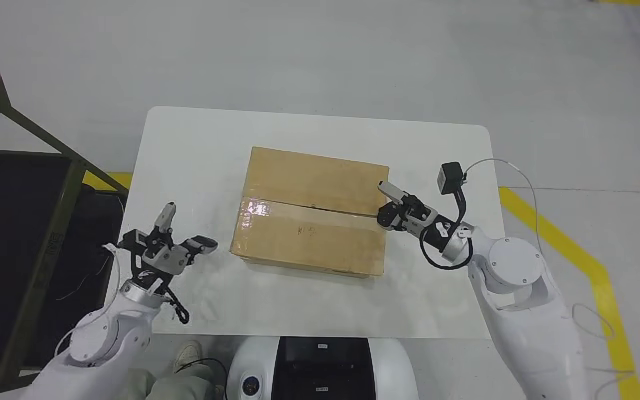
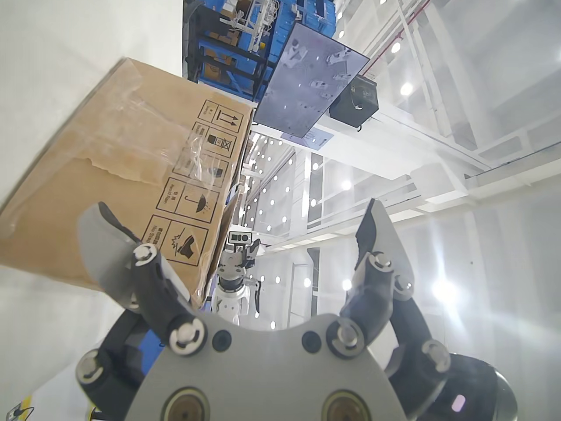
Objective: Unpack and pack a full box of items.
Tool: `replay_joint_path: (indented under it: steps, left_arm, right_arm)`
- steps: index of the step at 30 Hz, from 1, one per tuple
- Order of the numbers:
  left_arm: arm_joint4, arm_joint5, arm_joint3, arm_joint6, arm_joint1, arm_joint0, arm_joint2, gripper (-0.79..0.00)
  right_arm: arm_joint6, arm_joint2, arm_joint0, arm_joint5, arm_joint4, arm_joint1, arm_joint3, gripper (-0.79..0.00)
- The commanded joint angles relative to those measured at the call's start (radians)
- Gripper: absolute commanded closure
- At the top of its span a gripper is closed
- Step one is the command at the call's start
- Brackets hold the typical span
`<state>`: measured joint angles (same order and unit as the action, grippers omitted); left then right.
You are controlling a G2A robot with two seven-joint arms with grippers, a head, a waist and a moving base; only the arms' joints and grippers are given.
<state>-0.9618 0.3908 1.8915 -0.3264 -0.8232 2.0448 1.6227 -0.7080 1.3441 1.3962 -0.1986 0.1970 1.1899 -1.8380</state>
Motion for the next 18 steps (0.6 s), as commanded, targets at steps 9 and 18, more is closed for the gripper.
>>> replay_joint_path:
  steps: [9, 18]
  left_arm:
    - [0.083, -0.009, -0.027, 0.102, -0.031, -0.101, -0.103, -0.785]
    - [0.068, -0.036, -0.097, 0.125, -0.062, -0.210, -0.202, -0.785]
  right_arm:
    - [0.000, 0.000, 0.000, 0.000, 0.000, 0.000, 0.000, -0.785]
    - [0.000, 0.000, 0.000, 0.000, 0.000, 0.000, 0.000, -0.785]
